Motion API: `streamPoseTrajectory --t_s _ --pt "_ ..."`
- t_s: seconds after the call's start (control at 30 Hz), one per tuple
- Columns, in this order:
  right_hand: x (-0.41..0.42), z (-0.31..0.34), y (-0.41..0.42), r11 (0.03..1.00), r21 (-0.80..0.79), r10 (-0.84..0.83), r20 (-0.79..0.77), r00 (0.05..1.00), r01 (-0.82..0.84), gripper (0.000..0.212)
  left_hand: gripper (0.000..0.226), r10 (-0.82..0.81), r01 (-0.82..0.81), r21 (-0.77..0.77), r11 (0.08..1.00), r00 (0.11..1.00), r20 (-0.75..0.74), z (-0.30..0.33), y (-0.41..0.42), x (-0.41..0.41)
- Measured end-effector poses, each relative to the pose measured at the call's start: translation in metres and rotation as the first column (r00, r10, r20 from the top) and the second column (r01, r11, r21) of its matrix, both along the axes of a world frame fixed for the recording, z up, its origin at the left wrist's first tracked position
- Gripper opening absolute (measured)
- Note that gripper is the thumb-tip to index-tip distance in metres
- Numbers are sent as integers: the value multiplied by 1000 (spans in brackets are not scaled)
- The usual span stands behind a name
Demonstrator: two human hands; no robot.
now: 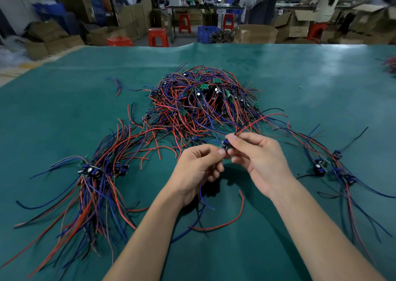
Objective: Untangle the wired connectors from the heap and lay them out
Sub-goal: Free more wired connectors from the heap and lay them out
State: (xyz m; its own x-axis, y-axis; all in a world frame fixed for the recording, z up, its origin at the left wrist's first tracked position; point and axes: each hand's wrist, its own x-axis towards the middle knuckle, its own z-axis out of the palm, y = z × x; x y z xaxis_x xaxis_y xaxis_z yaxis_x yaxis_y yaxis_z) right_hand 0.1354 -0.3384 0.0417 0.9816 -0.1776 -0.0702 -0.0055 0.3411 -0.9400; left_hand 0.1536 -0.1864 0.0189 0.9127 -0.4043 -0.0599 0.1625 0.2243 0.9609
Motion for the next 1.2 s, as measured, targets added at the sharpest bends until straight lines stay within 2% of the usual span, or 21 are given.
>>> streamPoseTrajectory --t_s 0.07,0.2,0.33,0.43,0.57,0.63,0.67,0.73,0.8,0.83,0.9,0.97,1.1,1.2 --pt "2 0 -2 993 -98 -69 -10 998 68 7 18 -27 27 22 999 1000 14 1 0 0" --pt "7 -2 -24 948 -169 -276 -2 961 272 20 18 -81 77 74 994 995 54 1 1 -2" --pt "9 -3 -43 834 -278 -456 136 879 476 24 18 -121 106 147 983 988 99 2 0 -3" --pt "12 -4 -54 753 -247 -575 202 793 610 26 17 -127 109 160 981 986 107 2 1 -3" --pt "12 -4 -71 679 -49 -722 132 679 732 22 18 -89 82 92 992 993 79 3 0 -4" --pt "12 -3 -73 635 -42 -764 112 635 771 21 15 -39 38 19 999 997 60 3 0 -2" --pt "12 -2 -71 645 -43 -757 99 645 763 22 14 -25 26 -16 1000 999 48 3 0 -2" --pt "11 0 -59 761 -75 -643 47 765 644 23 14 -18 20 -60 998 999 32 2 -1 -1" --pt "9 -1 -39 901 -205 -389 9 921 382 22 15 -29 31 -84 996 999 22 2 -2 -2" --pt "8 -2 -28 930 -284 -243 4 970 234 22 15 -35 37 -93 995 999 21 2 -2 -2" --pt "4 -6 -9 921 -389 -18 30 999 28 24 15 -49 51 -86 995 998 31 2 -2 -3" --pt "3 -9 -1 912 -411 34 101 994 10 20 17 -66 68 -52 996 997 48 3 -2 -4" --pt "2 -12 -3 900 -429 10 181 983 70 16 18 -93 93 -2 996 995 47 5 -1 -5" --pt "3 -9 -8 900 -401 -84 224 971 170 10 17 -123 122 20 992 991 49 5 0 -5"
